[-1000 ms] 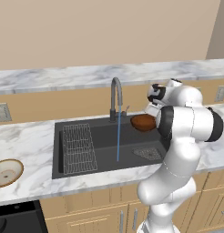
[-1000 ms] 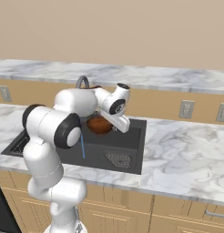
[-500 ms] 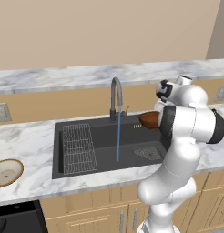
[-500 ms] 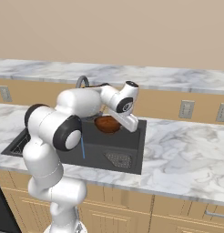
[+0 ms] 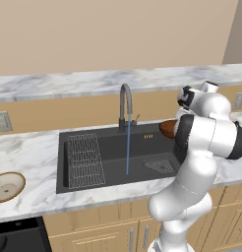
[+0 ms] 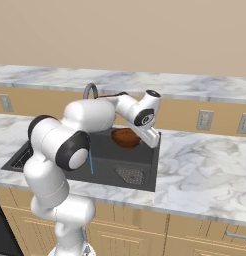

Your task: Rinse each bowl for a few seconds and place them down in the sink or on the counter.

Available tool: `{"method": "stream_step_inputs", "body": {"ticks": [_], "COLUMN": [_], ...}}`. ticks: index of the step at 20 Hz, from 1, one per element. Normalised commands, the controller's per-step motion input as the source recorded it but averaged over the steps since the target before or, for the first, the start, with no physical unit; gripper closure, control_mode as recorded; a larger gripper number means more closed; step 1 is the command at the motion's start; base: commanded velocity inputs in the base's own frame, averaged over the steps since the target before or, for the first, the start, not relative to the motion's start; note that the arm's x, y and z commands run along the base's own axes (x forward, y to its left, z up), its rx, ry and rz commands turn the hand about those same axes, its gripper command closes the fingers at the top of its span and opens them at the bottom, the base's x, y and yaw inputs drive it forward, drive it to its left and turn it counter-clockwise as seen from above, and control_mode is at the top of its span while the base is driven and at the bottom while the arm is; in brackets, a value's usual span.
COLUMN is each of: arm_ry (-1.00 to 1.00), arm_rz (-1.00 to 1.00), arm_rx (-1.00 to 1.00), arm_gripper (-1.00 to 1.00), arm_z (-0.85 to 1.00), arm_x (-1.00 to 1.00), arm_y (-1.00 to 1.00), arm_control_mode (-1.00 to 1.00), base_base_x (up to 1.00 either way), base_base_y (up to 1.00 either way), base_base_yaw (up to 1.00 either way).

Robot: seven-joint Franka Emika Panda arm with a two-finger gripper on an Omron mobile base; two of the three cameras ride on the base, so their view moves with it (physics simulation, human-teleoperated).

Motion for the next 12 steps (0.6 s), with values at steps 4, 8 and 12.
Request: {"method": "stream_step_inputs", "body": {"ticks": [4,8,12], "arm_ry": [-0.02,-0.02,-0.02], "arm_rz": [-0.08,-0.08,-0.08], "arm_rx": [-0.01,-0.01,-0.01], "arm_gripper": [1.00,1.00,1.00], "arm_z": [0.07,0.07,0.05], "arm_x": [-0.19,-0.20,-0.20], "arm_y": [-0.33,-0.35,-0.36], "arm_control_mode": [-1.00,-1.00,-1.00], "base_base_x": [0.00,0.00,0.00], "base_base_y": [0.00,0.00,0.00], "base_base_yaw": [0.00,0.00,0.00]}}
